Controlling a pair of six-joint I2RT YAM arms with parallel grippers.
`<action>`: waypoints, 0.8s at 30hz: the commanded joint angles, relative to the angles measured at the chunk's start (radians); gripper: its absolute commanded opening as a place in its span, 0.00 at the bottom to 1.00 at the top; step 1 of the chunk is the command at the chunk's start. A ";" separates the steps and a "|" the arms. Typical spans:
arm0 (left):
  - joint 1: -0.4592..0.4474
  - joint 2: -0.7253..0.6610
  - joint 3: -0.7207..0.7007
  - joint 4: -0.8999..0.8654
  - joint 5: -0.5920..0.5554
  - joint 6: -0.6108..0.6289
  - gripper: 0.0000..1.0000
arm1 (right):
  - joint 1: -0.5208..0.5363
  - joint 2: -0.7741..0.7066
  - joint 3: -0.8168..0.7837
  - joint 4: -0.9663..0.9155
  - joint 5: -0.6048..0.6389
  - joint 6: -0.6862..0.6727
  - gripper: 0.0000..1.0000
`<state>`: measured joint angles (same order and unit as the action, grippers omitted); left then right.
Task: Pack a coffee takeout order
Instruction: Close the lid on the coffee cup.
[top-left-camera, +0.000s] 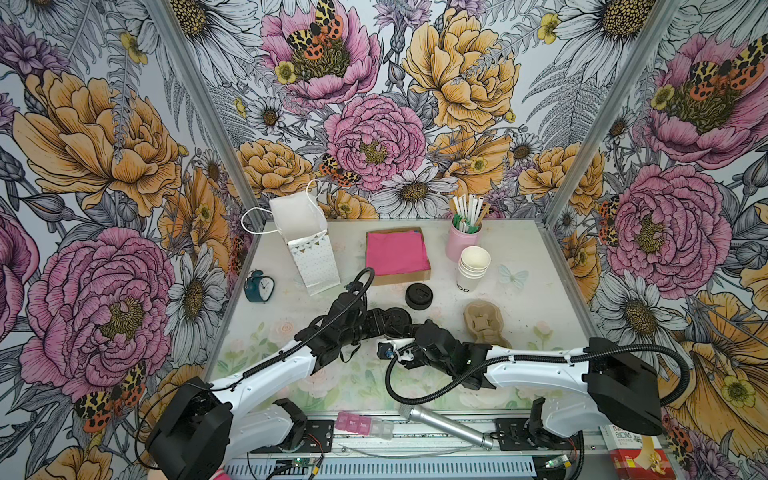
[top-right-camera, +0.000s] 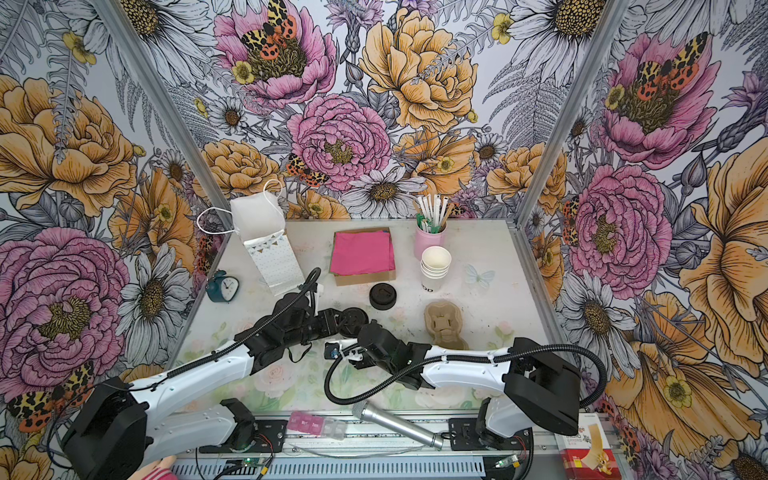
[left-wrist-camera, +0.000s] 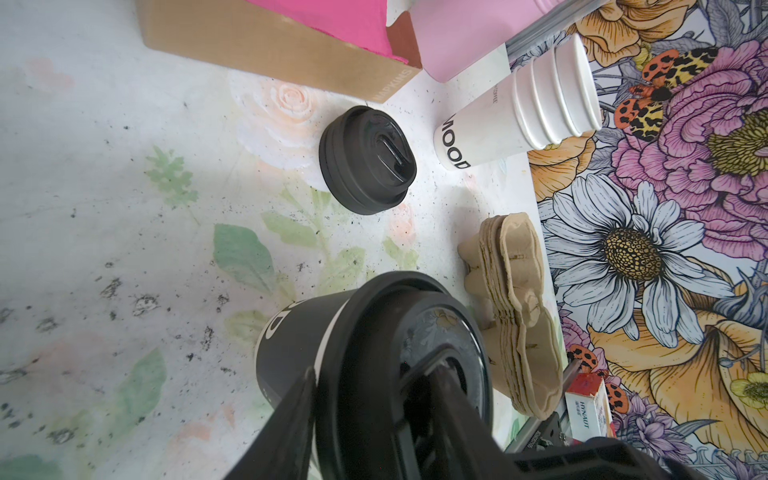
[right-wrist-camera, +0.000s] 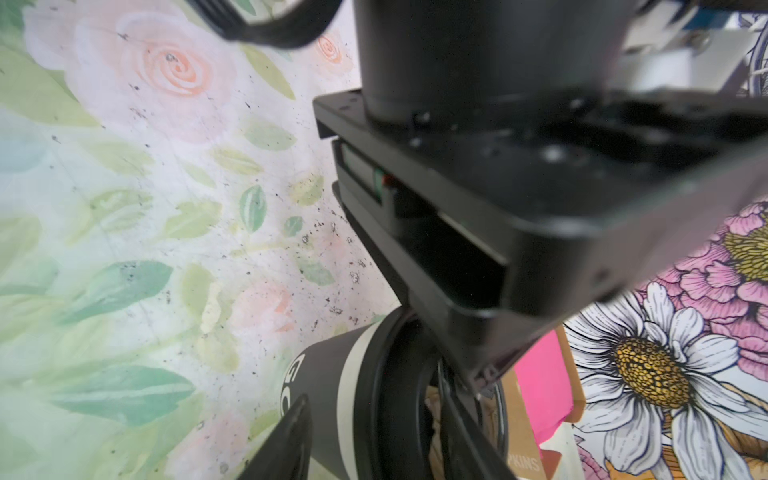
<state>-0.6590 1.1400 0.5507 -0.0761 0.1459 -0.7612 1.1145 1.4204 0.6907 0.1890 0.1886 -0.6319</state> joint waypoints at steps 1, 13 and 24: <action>-0.013 0.024 -0.063 -0.197 0.001 0.004 0.45 | -0.004 -0.055 0.004 0.008 -0.065 0.079 0.56; -0.013 0.022 -0.069 -0.197 -0.005 0.007 0.45 | -0.115 -0.255 -0.022 0.081 -0.183 0.576 0.64; -0.017 0.010 -0.091 -0.182 -0.009 -0.009 0.42 | -0.153 -0.168 0.047 -0.206 -0.095 1.064 0.61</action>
<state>-0.6590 1.1229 0.5304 -0.0574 0.1459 -0.7624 0.9627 1.2282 0.7086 0.0685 0.0628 0.2523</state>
